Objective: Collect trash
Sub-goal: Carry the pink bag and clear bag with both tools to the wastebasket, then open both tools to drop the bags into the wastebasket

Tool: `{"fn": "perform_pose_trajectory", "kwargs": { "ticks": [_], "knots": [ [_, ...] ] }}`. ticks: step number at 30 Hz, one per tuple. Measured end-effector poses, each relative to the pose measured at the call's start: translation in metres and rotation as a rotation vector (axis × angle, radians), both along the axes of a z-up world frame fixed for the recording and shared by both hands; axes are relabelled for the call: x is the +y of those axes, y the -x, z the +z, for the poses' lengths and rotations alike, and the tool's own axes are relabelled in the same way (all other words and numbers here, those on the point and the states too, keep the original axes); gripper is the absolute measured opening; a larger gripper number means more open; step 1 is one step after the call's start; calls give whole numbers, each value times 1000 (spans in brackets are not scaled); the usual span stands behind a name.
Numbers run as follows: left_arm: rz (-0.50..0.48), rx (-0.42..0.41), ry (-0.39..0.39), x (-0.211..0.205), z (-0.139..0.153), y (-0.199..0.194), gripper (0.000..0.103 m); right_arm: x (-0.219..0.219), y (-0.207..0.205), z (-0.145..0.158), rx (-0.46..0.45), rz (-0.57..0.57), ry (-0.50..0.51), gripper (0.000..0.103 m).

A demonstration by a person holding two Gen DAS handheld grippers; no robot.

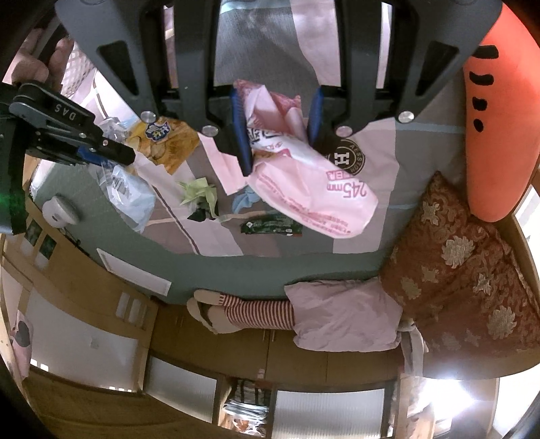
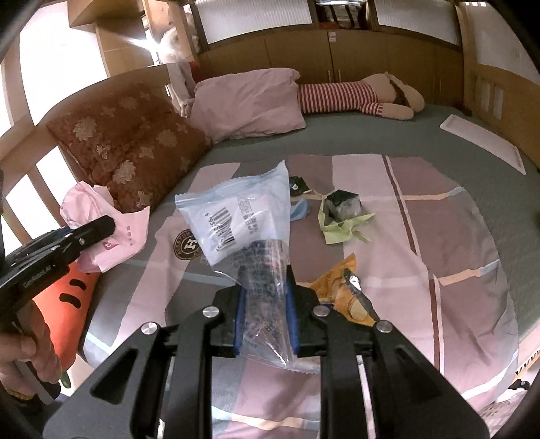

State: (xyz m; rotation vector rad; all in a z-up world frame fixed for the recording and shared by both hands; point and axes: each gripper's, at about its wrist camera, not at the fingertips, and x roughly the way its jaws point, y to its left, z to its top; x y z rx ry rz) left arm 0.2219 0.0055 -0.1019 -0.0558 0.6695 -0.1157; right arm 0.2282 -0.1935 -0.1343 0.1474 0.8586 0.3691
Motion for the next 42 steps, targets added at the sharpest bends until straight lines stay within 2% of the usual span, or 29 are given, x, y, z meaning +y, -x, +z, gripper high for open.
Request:
{"fn": "perform_pose_trajectory", "kwargs": {
  "ticks": [6, 9, 11, 16, 21, 25, 27, 28, 29, 30, 31, 32, 34, 37, 39, 40, 41, 42],
  "knots": [
    [-5, 19, 9, 1, -4, -3, 31, -8, 4, 5, -20, -20, 12, 21],
    [-21, 20, 10, 0, -5, -5, 31, -35, 21, 23, -50, -70, -38, 21],
    [-25, 25, 7, 0, -7, -4, 31, -61, 45, 37, -77, -108, -57, 21],
    [-67, 55, -2, -9, -14, -5, 31, -137, 111, 59, -115, -245, 26, 21],
    [-146, 62, -12, -37, -19, 3, 31, -232, 179, 51, -72, -461, 110, 21],
    [-299, 53, -53, -102, -17, 22, 31, -299, 225, 11, 37, -596, 100, 22],
    [-403, 55, -70, -147, -14, 36, 31, -317, 233, -12, 95, -615, 98, 43],
    [-445, 56, -74, -165, -13, 42, 31, -330, 240, -29, 136, -641, 89, 47],
    [-491, 57, -72, -186, -11, 49, 31, -337, 243, -37, 145, -658, 76, 57],
    [-552, 63, -65, -216, -8, 60, 31, -344, 249, -44, 155, -680, 59, 62],
    [-590, 70, -61, -235, -7, 67, 31, -354, 256, -49, 162, -717, 41, 62],
    [-634, 81, -55, -255, -6, 75, 31, -360, 266, -46, 146, -754, 20, 63],
    [-731, 104, -49, -302, -4, 94, 31, -373, 287, -27, 50, -813, -33, 67],
    [-854, 129, -45, -366, -1, 120, 32, -385, 310, 12, -76, -885, -29, 74],
    [-930, 153, -46, -409, -4, 136, 36, -388, 322, 37, -142, -914, -42, 78],
    [-961, 174, -43, -429, -7, 142, 49, -390, 327, 47, -172, -924, -49, 78],
    [-982, 194, -42, -444, -10, 145, 75, -390, 329, 54, -191, -931, -54, 79],
    [-984, 206, -62, -462, -16, 147, 87, -388, 333, 65, -221, -932, -63, 79]
  ]
}}
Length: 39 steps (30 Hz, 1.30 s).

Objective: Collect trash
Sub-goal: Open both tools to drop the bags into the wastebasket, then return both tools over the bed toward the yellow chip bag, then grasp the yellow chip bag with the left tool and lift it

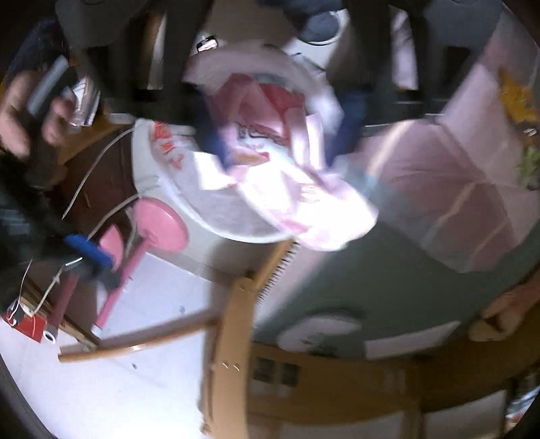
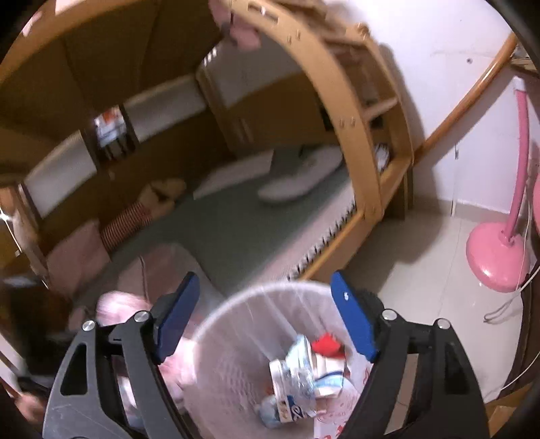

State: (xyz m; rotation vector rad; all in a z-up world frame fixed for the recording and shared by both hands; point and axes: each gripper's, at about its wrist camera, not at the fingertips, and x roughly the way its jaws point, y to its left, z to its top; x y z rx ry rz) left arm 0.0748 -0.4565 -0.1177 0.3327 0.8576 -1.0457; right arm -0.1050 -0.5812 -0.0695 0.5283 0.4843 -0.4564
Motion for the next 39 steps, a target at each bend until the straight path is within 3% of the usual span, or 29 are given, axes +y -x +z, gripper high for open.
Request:
{"fn": "perform_pose_trajectory", "kwargs": {
  "ticks": [1, 3, 6, 8, 12, 17, 19, 23, 25, 27, 29, 31, 35, 39],
  "knots": [
    [22, -27, -12, -5, -2, 1, 92, 1, 3, 5, -12, 6, 4, 80],
    [112, -99, -26, -4, -1, -4, 92, 7, -1, 14, -13, 38, 34, 81],
    [202, -69, 23, 41, 11, -29, 93, 23, -11, 15, 11, 99, 68, 81],
    [269, -109, 33, 71, 21, -41, 97, 41, -27, 13, 35, 154, 88, 81],
    [488, -201, 39, 187, 42, -68, 99, 97, -81, -4, 95, 320, 97, 81],
    [760, -234, 38, 321, 50, -81, 100, 189, -153, -1, 97, 539, 114, 81],
    [858, -250, 13, 371, 46, -80, 100, 227, -178, 4, 81, 621, 127, 81],
    [991, -245, 4, 433, 23, -77, 100, 303, -224, 9, 51, 753, 124, 81],
    [1058, -164, -12, 462, -3, -85, 100, 334, -238, 5, 42, 788, 110, 81],
    [1080, -82, -15, 476, -12, -89, 99, 356, -245, -9, 17, 797, 114, 81],
    [1067, -94, 33, 480, -7, -83, 100, 366, -243, -26, 36, 800, 142, 81],
    [1051, -137, 41, 475, -1, -73, 100, 371, -251, -45, 137, 837, 125, 81],
    [1021, -140, 18, 461, -3, -74, 100, 365, -249, -43, 103, 806, 138, 81],
    [1009, -125, 20, 455, -6, -79, 100, 364, -251, -49, 133, 814, 102, 81]
  ]
}}
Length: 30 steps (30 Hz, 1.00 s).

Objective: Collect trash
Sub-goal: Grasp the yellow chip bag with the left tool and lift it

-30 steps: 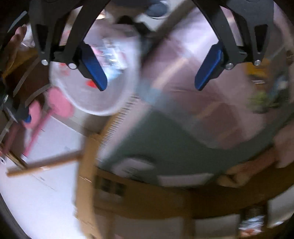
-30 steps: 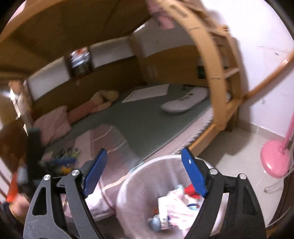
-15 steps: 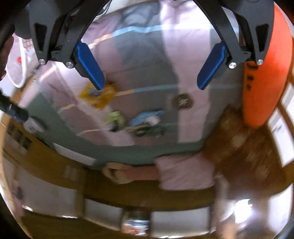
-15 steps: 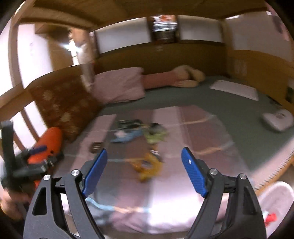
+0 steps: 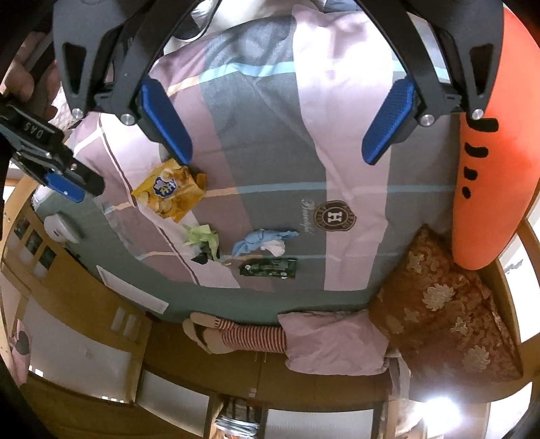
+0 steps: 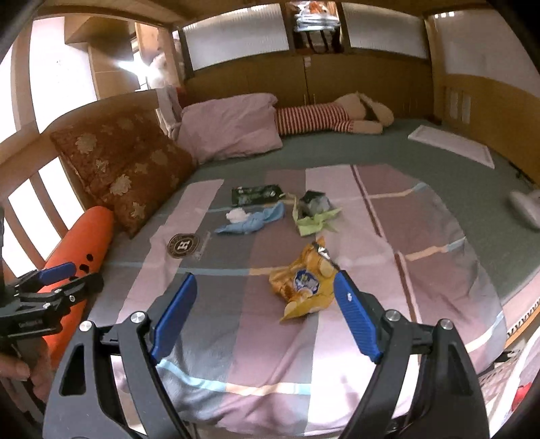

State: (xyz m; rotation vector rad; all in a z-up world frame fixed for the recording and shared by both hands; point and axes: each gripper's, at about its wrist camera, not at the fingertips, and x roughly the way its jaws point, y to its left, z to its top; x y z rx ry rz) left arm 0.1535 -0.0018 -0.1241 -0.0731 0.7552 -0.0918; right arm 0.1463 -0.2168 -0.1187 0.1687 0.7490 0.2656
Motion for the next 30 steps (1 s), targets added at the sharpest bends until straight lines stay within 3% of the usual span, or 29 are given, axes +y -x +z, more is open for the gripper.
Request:
{"fn": "perform_pose_trajectory", "kwargs": {
  "ticks": [13, 20, 25, 30],
  "knots": [
    [4, 16, -1, 2, -6, -3, 100, 6, -1, -4, 13, 15, 24, 81],
    [-47, 29, -10, -11, -13, -4, 100, -23, -3, 1, 2, -110, -53, 81],
    [-199, 97, -65, -64, -33, -25, 100, -54, 1, 9, -38, -224, -137, 81],
    [-328, 112, -139, -136, -53, -52, 100, -69, 1, 10, -40, -257, -151, 81]
  ]
}}
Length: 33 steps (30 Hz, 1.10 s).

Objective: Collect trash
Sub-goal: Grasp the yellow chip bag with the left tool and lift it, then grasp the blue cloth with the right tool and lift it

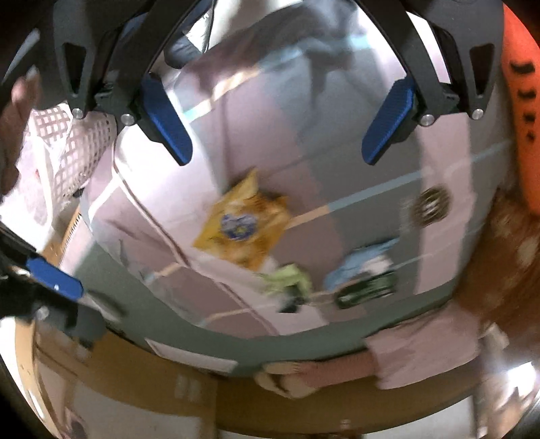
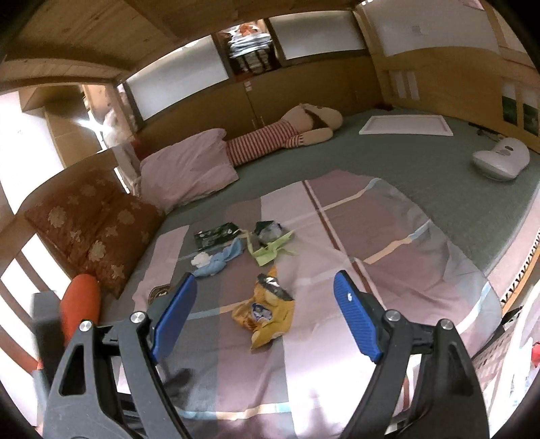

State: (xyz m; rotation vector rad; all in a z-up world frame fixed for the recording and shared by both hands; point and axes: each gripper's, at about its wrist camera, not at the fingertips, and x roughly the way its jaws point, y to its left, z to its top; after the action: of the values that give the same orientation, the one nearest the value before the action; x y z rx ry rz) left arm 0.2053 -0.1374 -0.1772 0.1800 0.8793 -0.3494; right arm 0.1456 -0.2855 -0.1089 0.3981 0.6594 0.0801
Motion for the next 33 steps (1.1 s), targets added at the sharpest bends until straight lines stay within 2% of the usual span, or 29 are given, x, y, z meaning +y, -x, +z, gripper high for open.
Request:
{"fn": "perform_pose_trajectory", "kwargs": {
  "ticks": [6, 10, 11, 12, 13, 14, 15, 17, 18, 22, 25, 28, 31, 33],
  "knots": [
    [-37, -17, -62, -59, -28, -51, 100, -23, -2, -5, 15, -64, -40, 81],
    [-45, 51, -11, -84, -51, -86, 100, -29, -9, -11, 40, -80, -33, 81],
    [-34, 62, -30, -89, -59, -94, 99, -29, -10, -12, 43, -81, -30, 81],
    [-20, 70, -46, -90, -65, -99, 94, -29, -12, -13, 48, -81, -27, 81],
    [5, 92, -50, -88, -73, -104, 66, -29, -14, -15, 58, -78, -26, 81],
    [23, 108, -39, -83, -75, -106, 57, -29, -15, -16, 62, -77, -27, 81],
    [49, 108, 17, -71, -70, -103, 49, -30, -15, -16, 66, -76, -27, 81],
    [46, 125, 45, -59, -57, -97, 27, -30, -15, -16, 66, -71, -29, 81],
    [40, 116, 45, -50, -44, -90, 21, -30, -15, -16, 64, -67, -26, 81],
    [65, -11, 57, 6, 23, -59, 21, -18, -20, -20, 89, -14, -8, 81],
    [146, -109, 128, 63, 70, -33, 21, 1, -25, -22, 104, 44, 35, 81],
    [253, -200, 205, 118, 94, -9, 21, 31, -38, -30, 146, 161, 70, 81],
    [354, -206, 291, 161, 93, -1, 21, 69, -57, -38, 173, 281, 102, 81],
    [384, -226, 302, 174, 96, -2, 21, 90, -76, -46, 196, 336, 71, 81]
  ]
}}
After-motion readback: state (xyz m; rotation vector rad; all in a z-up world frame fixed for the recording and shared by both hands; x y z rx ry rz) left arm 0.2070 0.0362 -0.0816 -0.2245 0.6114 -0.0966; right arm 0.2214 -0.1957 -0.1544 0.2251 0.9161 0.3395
